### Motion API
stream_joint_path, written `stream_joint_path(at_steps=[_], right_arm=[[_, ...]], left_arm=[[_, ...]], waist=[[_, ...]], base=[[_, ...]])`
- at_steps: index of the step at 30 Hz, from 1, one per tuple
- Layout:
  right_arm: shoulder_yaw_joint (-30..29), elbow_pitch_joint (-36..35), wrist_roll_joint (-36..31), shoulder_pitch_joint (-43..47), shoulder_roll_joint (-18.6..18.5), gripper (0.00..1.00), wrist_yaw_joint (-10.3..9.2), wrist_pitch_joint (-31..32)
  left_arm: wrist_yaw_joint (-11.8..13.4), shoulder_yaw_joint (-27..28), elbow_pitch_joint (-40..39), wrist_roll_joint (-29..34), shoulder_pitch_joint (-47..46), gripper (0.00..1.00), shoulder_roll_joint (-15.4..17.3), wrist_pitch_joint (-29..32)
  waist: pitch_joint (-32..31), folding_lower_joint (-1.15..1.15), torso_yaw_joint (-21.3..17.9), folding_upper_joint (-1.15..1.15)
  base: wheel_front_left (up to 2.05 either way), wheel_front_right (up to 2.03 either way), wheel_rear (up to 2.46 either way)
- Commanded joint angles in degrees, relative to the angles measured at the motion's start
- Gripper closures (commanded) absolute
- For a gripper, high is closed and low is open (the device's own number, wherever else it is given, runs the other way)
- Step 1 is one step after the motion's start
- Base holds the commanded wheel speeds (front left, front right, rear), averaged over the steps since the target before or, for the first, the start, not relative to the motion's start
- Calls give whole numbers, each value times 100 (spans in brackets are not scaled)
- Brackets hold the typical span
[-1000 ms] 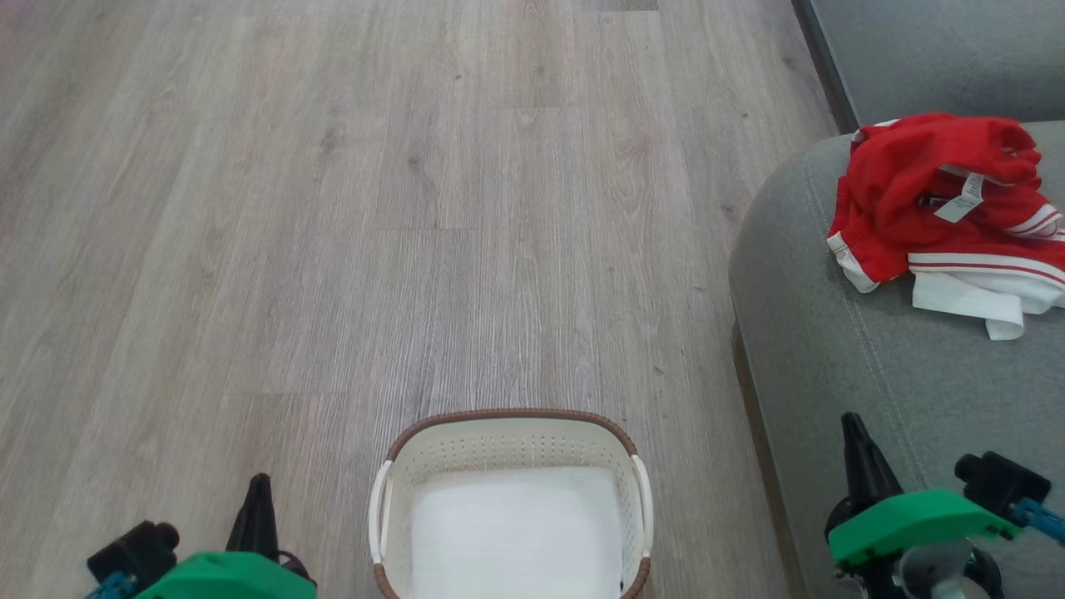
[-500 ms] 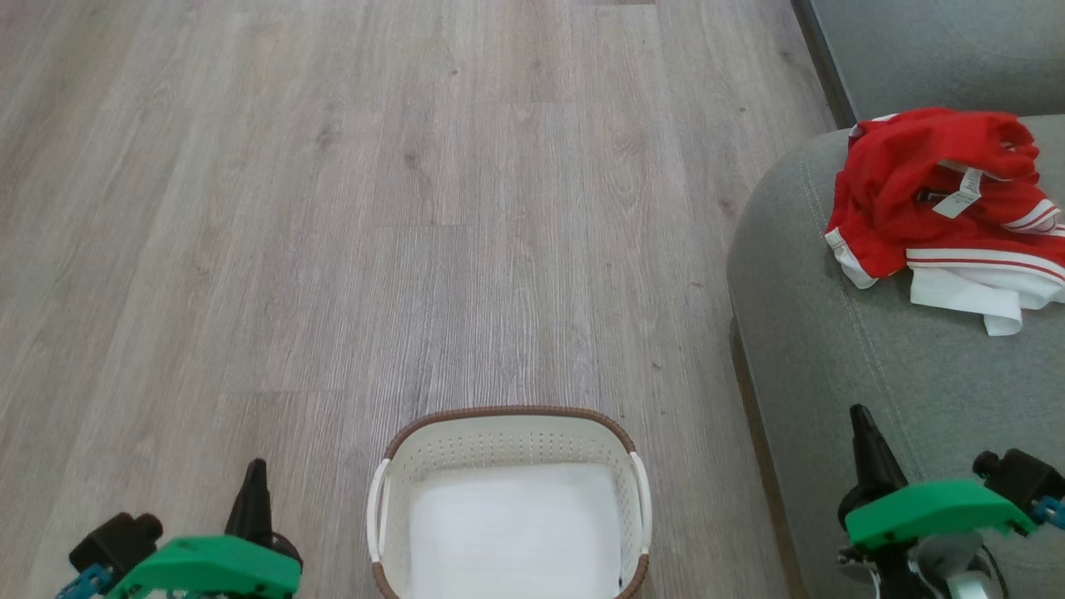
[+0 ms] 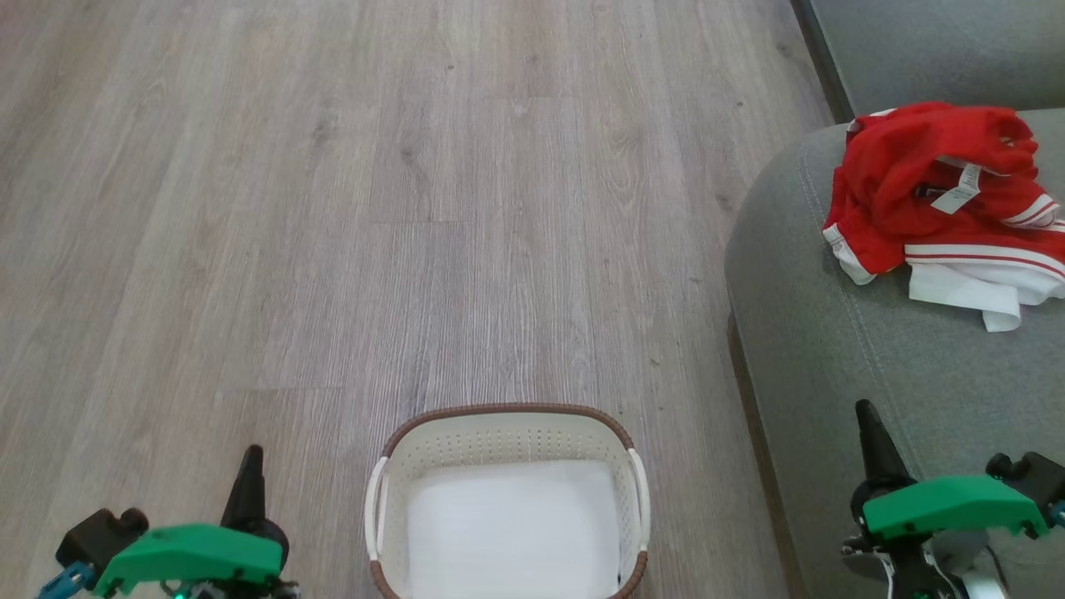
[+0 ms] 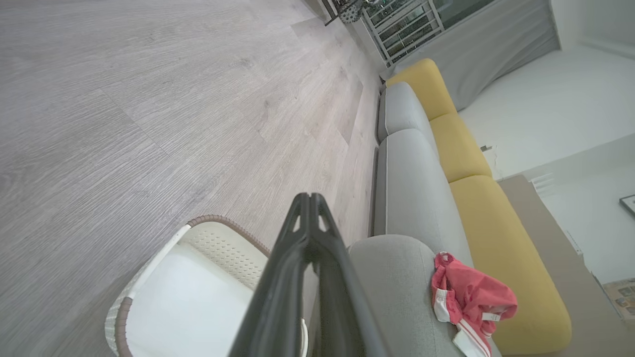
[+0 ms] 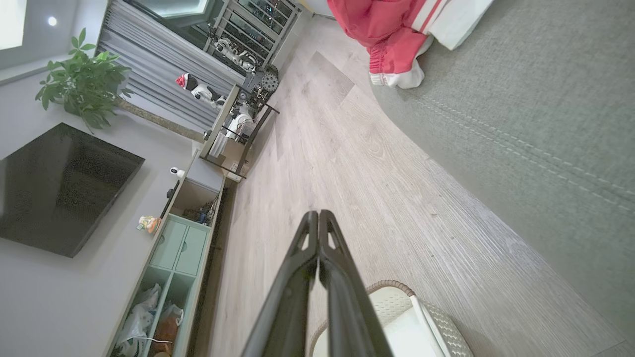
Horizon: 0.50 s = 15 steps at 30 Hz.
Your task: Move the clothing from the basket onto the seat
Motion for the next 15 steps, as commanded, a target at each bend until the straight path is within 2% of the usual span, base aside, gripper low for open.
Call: stream_joint_path(at_steps=[1,15], right_arm=[[25,-235,227,-343,-13,100,29,70],[-54,-299,1071,-397,-13,100,33,286]], left_arm=[[-65,213,-155,-217,-348,100,16,54],[-243,390,-130,-1025,-506,100,-21,270]], waist=[[7,0,-4,0],[43,0,-31,0]], base=[[0,0,0],[0,0,0]])
